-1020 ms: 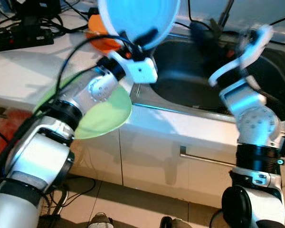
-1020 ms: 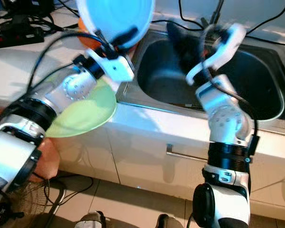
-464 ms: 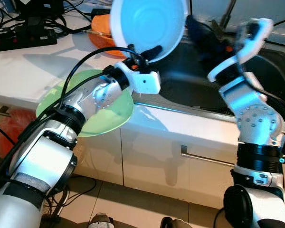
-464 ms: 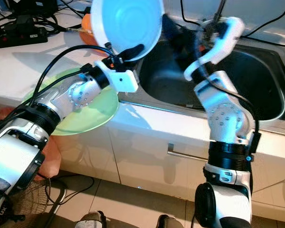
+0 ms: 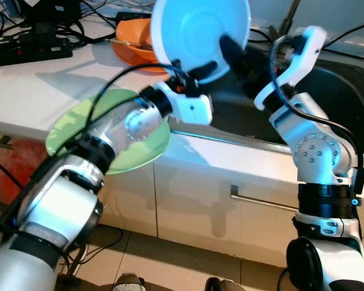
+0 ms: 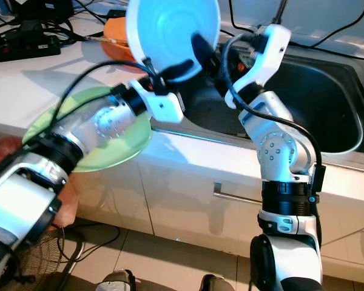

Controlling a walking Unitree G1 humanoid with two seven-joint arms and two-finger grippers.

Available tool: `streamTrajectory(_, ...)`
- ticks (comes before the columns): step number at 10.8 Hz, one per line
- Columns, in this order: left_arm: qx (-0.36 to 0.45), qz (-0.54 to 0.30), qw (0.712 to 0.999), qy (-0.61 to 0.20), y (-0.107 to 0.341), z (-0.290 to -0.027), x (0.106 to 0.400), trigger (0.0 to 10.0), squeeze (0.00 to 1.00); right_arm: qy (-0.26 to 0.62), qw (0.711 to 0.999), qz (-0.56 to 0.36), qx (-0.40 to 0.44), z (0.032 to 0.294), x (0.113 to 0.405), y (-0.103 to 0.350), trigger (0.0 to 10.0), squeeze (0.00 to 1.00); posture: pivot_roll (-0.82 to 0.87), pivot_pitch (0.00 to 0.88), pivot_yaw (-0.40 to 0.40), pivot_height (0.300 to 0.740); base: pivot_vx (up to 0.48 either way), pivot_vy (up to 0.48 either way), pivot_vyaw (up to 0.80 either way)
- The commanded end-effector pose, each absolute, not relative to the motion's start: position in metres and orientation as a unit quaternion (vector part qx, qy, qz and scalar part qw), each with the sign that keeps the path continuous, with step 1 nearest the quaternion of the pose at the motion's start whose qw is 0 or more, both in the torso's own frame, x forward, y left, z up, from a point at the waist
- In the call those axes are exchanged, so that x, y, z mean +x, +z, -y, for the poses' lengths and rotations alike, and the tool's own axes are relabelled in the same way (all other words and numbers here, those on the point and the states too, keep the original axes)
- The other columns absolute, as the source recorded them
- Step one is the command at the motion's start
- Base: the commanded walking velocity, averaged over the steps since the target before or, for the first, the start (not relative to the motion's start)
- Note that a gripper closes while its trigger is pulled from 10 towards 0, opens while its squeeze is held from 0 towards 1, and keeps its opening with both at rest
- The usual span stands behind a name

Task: Kitchen organization

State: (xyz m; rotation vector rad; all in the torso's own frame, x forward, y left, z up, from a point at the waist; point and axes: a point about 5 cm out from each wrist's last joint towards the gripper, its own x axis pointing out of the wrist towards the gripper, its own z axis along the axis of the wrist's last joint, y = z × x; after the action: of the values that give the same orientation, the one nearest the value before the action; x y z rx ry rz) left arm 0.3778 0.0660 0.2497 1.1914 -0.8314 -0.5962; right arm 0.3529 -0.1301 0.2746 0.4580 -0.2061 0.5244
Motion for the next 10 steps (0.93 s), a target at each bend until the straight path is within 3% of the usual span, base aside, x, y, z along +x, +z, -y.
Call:
streamTrajectory(1,0.537,0.392,0.694,-0.277,0.256,-0.058,0.374,0.0,0.00,0.238,0.945,0.097,0.204,0.133,0.355,0.277,0.0,0.00,0.08,0.079,-0.038,0.740,0.000,0.000,0.00)
streamTrajectory(6,0.540,0.391,0.690,-0.281,0.250,-0.055,0.371,0.0,0.00,0.179,0.968,0.065,0.162,0.130,0.361,0.291,0.0,0.00,0.08,0.078,-0.039,0.740,0.000,0.000,0.00)
streamTrajectory(10,0.545,0.383,0.692,-0.278,0.248,-0.055,0.373,0.0,0.00,0.124,0.976,0.020,0.176,0.134,0.366,0.294,0.0,0.00,0.07,0.077,-0.044,0.740,0.000,0.000,0.00)
